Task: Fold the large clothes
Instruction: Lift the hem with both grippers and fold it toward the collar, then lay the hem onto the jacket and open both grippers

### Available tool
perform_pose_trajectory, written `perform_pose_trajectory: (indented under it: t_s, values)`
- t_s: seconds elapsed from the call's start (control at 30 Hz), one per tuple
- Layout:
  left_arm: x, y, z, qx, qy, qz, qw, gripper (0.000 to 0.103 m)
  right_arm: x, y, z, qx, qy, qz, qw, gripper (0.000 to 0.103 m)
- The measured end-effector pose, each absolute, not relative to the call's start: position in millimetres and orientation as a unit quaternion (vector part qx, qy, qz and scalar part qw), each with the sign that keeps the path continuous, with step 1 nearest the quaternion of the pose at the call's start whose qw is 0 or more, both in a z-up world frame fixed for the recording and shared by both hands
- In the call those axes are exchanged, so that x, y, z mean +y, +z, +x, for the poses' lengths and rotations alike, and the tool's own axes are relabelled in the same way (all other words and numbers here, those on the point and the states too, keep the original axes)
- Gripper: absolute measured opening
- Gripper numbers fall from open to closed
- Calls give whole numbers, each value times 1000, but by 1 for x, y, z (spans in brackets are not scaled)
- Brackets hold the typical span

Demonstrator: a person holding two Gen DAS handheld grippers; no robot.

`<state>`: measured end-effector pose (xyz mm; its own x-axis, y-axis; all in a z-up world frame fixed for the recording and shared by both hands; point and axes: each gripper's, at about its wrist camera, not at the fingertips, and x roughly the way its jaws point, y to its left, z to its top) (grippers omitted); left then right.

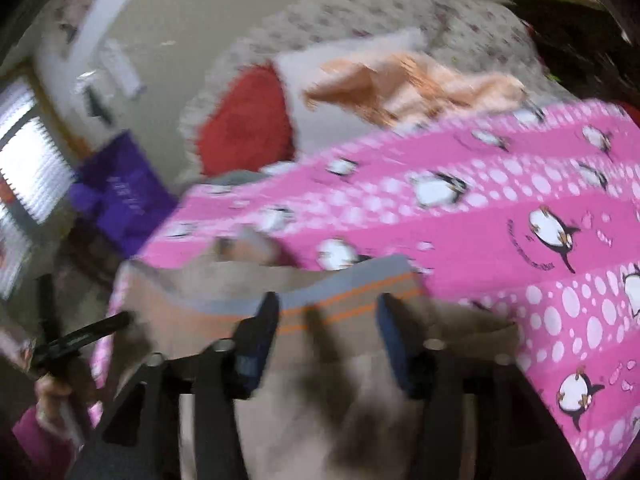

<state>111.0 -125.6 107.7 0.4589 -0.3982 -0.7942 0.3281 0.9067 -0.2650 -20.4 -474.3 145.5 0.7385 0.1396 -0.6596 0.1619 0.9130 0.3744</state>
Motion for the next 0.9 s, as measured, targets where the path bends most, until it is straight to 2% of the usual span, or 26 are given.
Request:
perform_pose_trajectory:
  t_s: [0.17,0.3,0.37,0.4,0.43,0.47,0.5,0.63,0.9]
  values:
    - [-117,110,94,479,-217,-49,849,82,-404,167,-7,380,83,89,917,66]
    - [-108,102,79,491,-216,-42,843,82,-355,155,30,402,108,-11,909,72]
    - [-106,98,72,498,-216,-22,839,82,-342,135,49,442,110,-50,889,71]
    - [-105,96,69,500,-218,-8,838,82,-338,127,52,457,106,-64,881,64]
    - [-104,96,66,499,-219,-3,839,82,-335,118,52,468,103,-85,874,52]
    - [-101,96,64,495,-219,3,841,82,-332,115,49,467,98,-100,873,14]
    - [-100,96,63,493,-220,5,842,82,-332,114,46,465,95,-111,873,4]
    - [-97,101,65,485,-224,-12,846,82,-340,130,46,428,65,-91,897,3]
    - [-111,81,68,514,-213,0,831,82,-347,113,63,444,-6,-35,895,5]
